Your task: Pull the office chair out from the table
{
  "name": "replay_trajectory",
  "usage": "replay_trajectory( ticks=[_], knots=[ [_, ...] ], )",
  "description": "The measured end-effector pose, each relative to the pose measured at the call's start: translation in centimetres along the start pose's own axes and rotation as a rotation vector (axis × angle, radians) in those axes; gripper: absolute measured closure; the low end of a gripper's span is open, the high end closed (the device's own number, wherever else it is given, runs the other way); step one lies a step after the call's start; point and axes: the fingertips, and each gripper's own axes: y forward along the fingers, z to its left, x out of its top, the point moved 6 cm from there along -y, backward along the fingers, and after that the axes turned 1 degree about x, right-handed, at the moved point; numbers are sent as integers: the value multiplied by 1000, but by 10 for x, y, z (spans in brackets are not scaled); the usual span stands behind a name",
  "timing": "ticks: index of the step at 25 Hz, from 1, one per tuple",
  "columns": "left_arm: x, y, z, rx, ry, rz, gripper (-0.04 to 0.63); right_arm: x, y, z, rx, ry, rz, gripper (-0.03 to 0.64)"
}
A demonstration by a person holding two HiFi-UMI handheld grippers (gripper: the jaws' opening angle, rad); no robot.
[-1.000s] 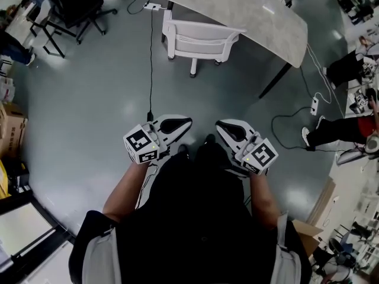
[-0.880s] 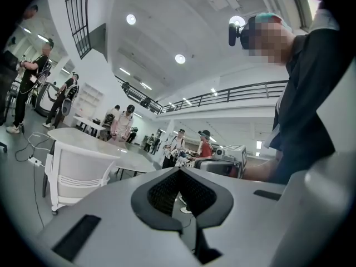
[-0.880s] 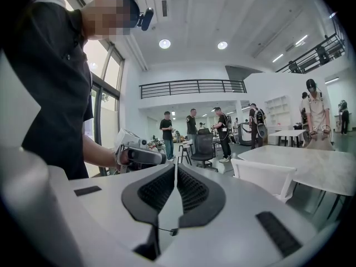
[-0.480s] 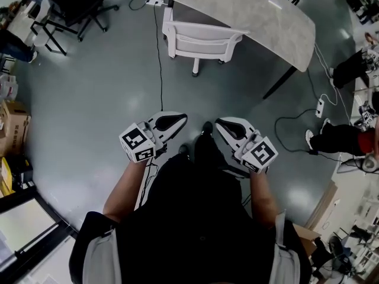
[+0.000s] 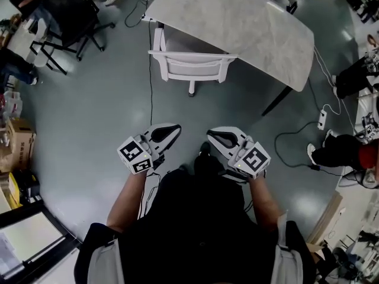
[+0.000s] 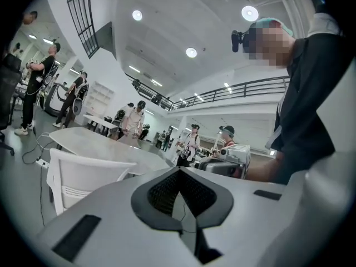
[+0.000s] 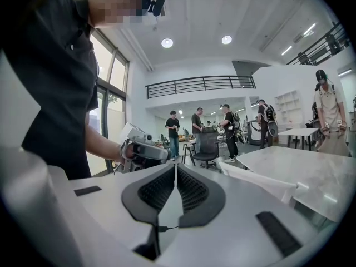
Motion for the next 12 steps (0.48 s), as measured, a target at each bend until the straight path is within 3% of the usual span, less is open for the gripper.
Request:
replay_trajectory(
  ticks=[7,12],
  knots=[
    [21,50,18,83,32,-2,584,6,-13,-60,78,17,-40,591],
    [40,51,37,119,54,-4,584,-2,-5,-85,89,53,-13,591]
  ],
)
